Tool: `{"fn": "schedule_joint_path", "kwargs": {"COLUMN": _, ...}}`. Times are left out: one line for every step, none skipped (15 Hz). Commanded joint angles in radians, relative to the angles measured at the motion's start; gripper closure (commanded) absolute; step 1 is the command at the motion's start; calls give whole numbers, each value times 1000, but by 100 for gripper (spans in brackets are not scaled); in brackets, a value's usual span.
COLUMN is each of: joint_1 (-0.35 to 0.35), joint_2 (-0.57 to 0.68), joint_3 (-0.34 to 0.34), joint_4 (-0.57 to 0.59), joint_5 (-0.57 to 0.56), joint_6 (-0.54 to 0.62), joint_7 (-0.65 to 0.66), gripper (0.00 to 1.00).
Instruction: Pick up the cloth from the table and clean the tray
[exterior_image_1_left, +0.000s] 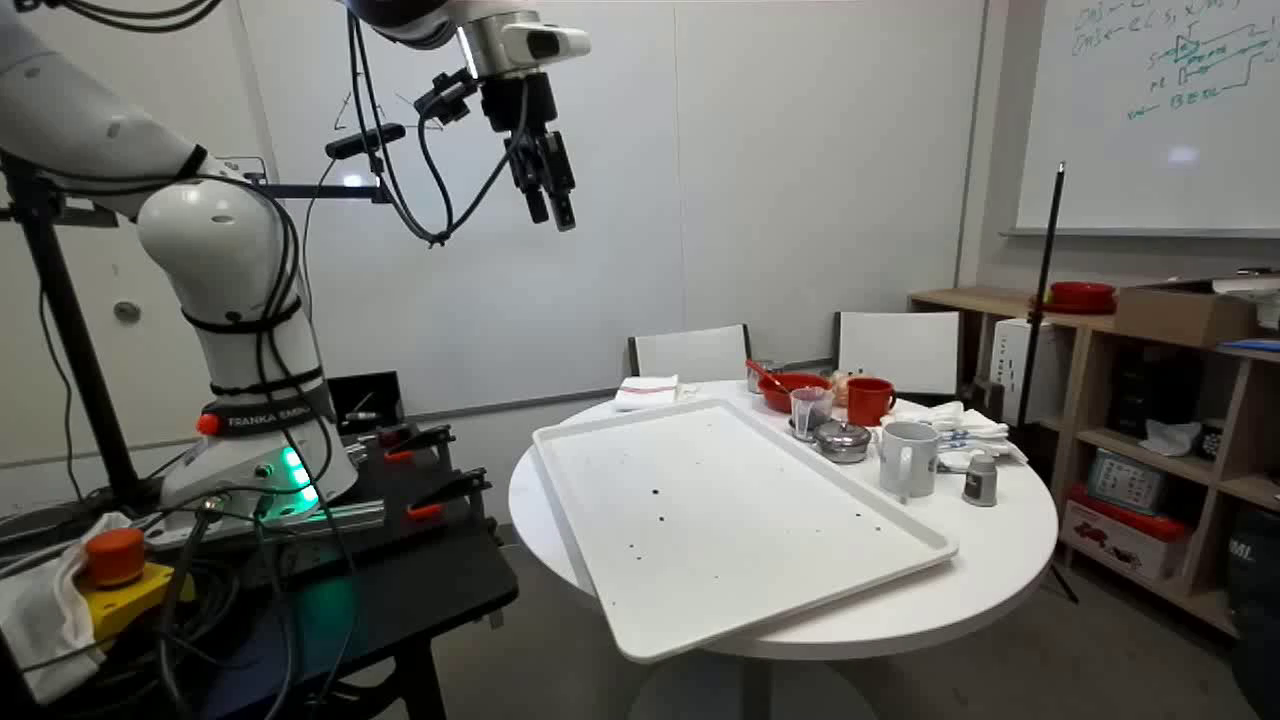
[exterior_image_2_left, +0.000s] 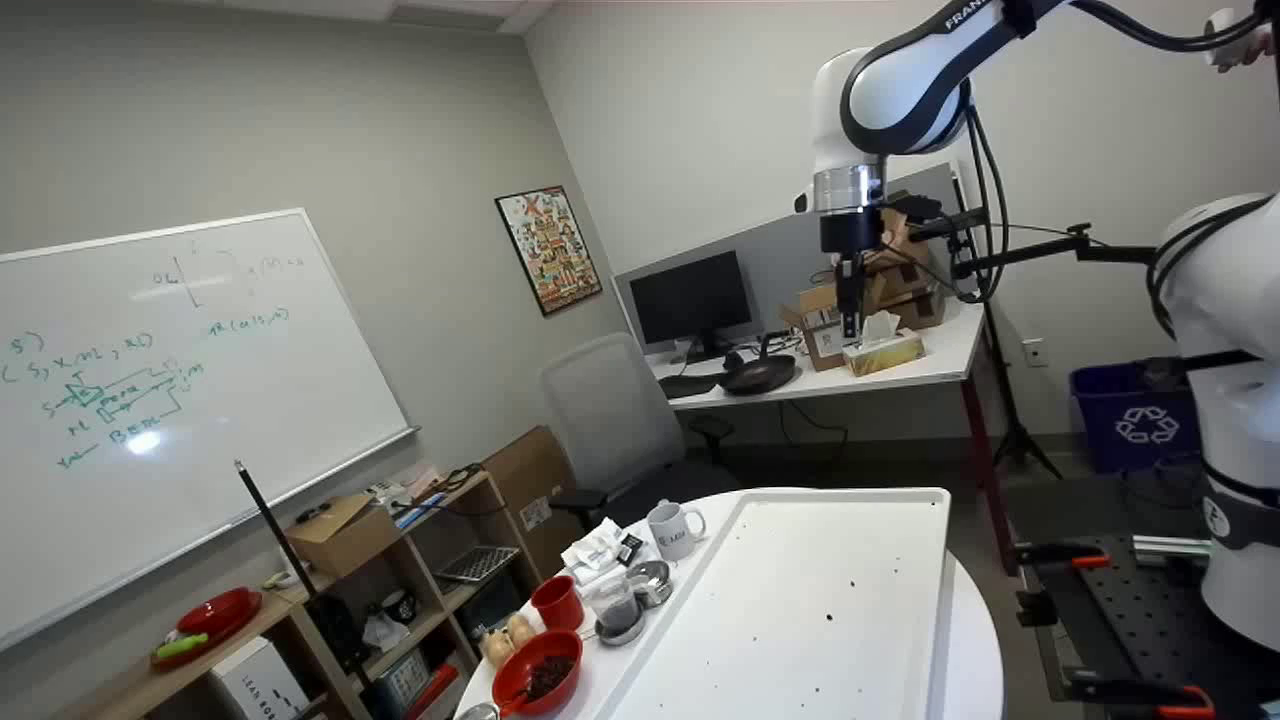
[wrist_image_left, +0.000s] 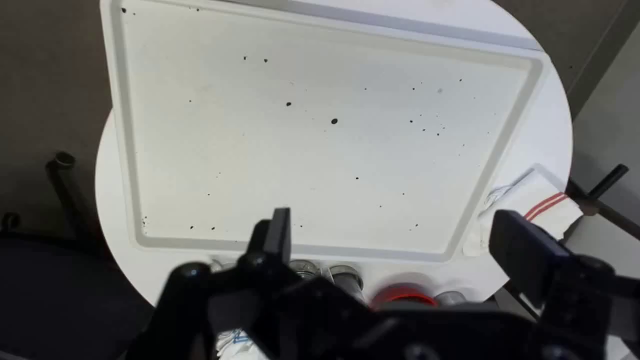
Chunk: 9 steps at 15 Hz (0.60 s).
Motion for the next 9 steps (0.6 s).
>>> {"fn": "schedule_joint_path", "kwargs": {"joint_1": -11, "joint_2": 3, "joint_3": 9, "joint_4": 2, "joint_5": 9, "joint_6": -2, "joint_7": -7, "gripper": 0}}
{"fn": "schedule_joint_path", "kwargs": {"joint_1": -11, "joint_2": 3, "joint_3": 9, "joint_4": 2, "joint_5": 9, "joint_6": -2, "joint_7": -7, "gripper": 0}}
{"fn": "schedule_joint_path", "kwargs": {"joint_1": -11, "joint_2": 3, "joint_3": 9, "joint_4": 2, "joint_5": 9, "joint_6": -2, "joint_7": -7, "gripper": 0}}
{"fn": "schedule_joint_path", "kwargs": {"joint_1": -11, "joint_2": 3, "joint_3": 9, "joint_4": 2, "joint_5": 9, "joint_6": -2, "joint_7": -7, "gripper": 0}}
{"fn": "schedule_joint_path", "kwargs": {"joint_1": -11, "joint_2": 3, "joint_3": 9, "joint_4": 2, "joint_5": 9, "joint_6": -2, "joint_7": -7, "gripper": 0}}
{"fn": "schedule_joint_path", "kwargs": {"joint_1": -11, "joint_2": 3, "joint_3": 9, "joint_4": 2, "joint_5": 9, "joint_6": -2, "joint_7": -7, "gripper": 0}}
{"fn": "schedule_joint_path", "kwargs": {"joint_1": -4, "joint_2": 15, "joint_3": 12, "joint_4": 7, "joint_5": 10, "joint_6": 8, "joint_7": -7, "gripper": 0}}
{"fn": "schedule_joint_path", "kwargs": {"joint_1": 1, "joint_2": 25, "joint_3": 17, "joint_4": 10, "joint_5": 8, "joint_6": 20, "joint_7": -6, "gripper": 0}}
{"fn": "schedule_joint_path", "kwargs": {"joint_1": 14, "joint_2": 47, "joint_3": 22, "joint_4": 18, "joint_5": 12, "joint_6": 30, "joint_7": -9, "gripper": 0}}
